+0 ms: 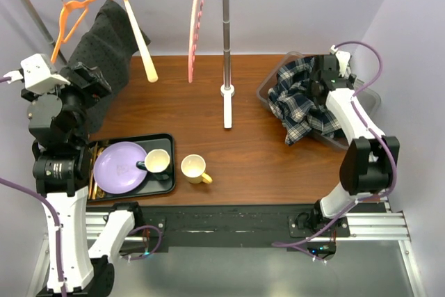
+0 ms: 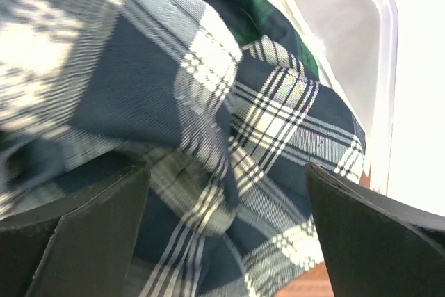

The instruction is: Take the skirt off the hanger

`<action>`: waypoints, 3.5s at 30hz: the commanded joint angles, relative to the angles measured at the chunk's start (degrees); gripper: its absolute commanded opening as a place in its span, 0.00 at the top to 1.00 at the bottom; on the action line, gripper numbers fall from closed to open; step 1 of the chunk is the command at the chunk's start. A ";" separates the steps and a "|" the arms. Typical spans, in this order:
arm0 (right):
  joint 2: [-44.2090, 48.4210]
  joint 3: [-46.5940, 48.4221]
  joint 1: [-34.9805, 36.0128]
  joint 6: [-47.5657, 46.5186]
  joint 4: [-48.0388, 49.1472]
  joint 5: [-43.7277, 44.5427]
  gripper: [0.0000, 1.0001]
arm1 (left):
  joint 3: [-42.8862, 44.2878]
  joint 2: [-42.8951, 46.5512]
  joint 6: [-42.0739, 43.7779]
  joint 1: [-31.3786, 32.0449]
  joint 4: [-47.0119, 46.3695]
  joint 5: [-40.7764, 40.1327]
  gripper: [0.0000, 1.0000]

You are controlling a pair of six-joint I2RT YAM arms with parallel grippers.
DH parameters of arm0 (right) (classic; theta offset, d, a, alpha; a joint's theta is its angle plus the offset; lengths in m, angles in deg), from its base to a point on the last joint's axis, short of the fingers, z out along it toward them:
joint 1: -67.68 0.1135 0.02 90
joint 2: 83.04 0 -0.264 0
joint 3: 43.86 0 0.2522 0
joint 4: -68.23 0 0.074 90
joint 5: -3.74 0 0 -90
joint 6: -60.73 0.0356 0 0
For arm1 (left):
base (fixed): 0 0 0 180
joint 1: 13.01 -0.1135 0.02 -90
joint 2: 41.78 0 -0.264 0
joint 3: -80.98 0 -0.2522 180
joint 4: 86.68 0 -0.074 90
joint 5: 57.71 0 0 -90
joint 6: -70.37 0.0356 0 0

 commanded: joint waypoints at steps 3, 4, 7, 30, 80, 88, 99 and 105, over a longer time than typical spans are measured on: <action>5.12 4.77 3.78 -3.39 -9.16 -3.14 0.02 | 2.66 -1.57 1.87 -0.34 3.00 2.03 0.01; 5.12 6.08 4.83 -6.01 -10.30 -5.41 0.02 | 2.75 -1.83 1.95 -0.34 3.70 2.30 0.01; 4.33 7.32 9.56 -12.76 -15.05 -7.97 0.01 | 2.75 -1.57 1.96 -0.34 3.97 3.79 0.01; 4.84 -6.74 15.39 -35.13 4.09 -3.75 0.75 | 5.74 -2.36 4.50 -0.25 3.62 5.03 0.01; 9.42 -6.21 3.70 -8.23 17.28 -22.56 0.01 | 31.14 -30.83 23.93 -9.29 5.55 -12.22 0.09; 12.41 -6.83 3.79 -8.50 18.78 -23.45 0.01 | 24.56 -31.46 22.09 -11.67 2.47 0.16 0.10; 12.24 -6.48 4.22 -8.50 18.17 -24.94 0.01 | 20.25 -28.38 21.55 -11.67 0.72 6.43 0.47; 12.41 -6.65 4.75 -8.58 18.25 -25.03 0.01 | 16.82 -25.57 21.99 -11.67 -1.73 9.24 0.55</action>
